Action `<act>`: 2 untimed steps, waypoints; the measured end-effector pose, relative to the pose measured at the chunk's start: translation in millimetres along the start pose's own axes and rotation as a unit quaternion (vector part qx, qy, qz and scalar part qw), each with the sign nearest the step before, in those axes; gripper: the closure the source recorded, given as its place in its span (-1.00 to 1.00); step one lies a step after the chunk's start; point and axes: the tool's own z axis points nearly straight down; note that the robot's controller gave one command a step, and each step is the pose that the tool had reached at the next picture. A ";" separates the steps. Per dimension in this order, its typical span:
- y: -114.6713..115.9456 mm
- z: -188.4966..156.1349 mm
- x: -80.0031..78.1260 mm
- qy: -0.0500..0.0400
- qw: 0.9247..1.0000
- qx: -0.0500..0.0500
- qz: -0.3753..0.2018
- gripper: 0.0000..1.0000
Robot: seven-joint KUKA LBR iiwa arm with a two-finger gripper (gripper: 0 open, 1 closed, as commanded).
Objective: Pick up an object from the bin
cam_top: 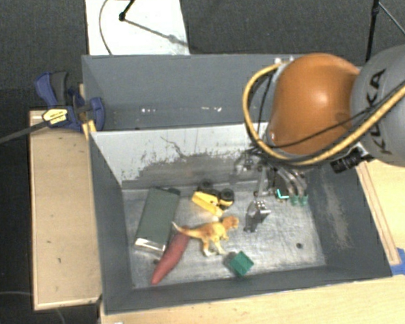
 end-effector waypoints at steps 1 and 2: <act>-0.4 -4.2 -1.5 -0.004 1.000 0.000 0.001 -1.00; 4.2 46.1 2.0 -0.007 1.000 -0.001 -0.004 -1.00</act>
Offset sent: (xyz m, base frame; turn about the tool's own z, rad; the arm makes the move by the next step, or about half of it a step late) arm -0.0119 0.0107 -0.1271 -0.0140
